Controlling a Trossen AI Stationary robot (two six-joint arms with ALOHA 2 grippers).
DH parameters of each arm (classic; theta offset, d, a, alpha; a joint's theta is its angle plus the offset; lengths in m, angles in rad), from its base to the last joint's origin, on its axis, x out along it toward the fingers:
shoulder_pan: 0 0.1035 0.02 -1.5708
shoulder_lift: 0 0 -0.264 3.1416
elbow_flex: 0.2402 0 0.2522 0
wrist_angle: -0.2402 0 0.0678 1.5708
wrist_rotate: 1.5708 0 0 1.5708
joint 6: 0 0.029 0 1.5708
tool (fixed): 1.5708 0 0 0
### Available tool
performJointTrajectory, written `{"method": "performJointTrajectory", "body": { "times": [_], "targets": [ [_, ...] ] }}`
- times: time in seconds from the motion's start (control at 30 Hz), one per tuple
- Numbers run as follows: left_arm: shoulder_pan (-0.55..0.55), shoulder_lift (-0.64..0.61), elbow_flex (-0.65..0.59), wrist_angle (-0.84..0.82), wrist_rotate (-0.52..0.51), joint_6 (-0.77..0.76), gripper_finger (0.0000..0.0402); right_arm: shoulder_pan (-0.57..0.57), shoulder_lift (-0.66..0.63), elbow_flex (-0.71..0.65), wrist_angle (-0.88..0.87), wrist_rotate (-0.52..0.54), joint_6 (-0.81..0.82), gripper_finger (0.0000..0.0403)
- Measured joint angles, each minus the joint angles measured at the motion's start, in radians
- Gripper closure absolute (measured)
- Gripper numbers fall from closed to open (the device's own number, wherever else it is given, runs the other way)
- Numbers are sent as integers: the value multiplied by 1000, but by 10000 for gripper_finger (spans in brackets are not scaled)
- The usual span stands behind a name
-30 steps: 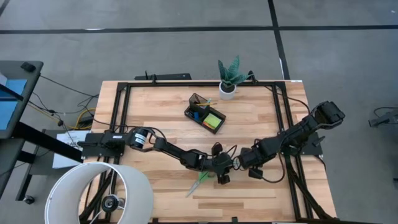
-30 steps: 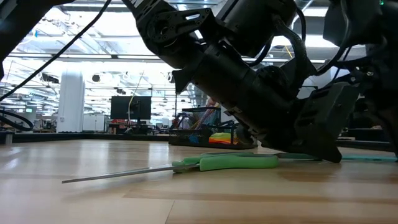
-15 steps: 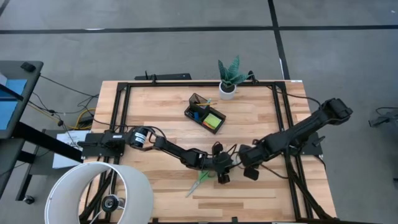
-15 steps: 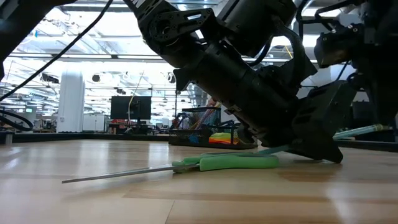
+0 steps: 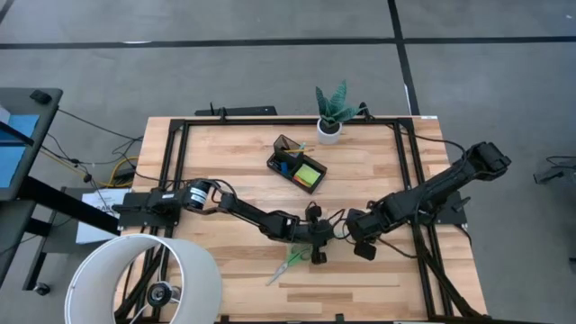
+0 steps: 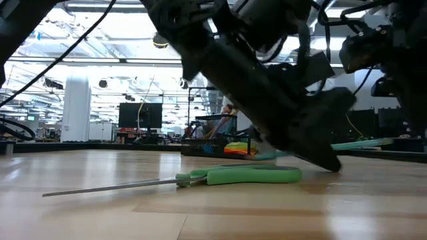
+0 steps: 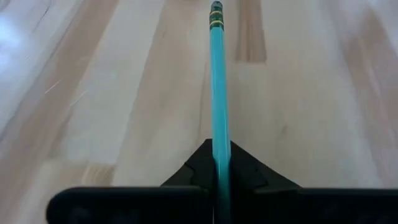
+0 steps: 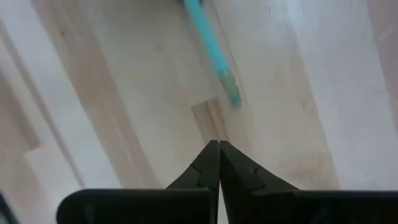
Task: Pick and place office supplies into organizer
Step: Put the light blue pencil into the black desk organizer
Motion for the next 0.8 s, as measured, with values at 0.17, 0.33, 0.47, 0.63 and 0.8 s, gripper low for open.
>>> {"method": "performJointTrajectory", "body": {
  "times": [0.17,0.33,0.47,0.63,0.8],
  "targets": [
    [27,-92,0,-173,-13,-5,398,-51,-48,30,-74,-48,-15,382],
    [67,-213,0,-444,-70,49,399,-102,-93,119,-227,-72,-51,362],
    [107,-355,5,-622,-172,318,399,-129,-132,152,-238,-43,-51,359],
    [161,-489,3,-702,-372,847,400,-157,-150,151,-153,-27,-51,360],
    [254,-538,5,-802,-551,1226,401,-163,-116,150,-81,10,-77,359]
  ]
}}
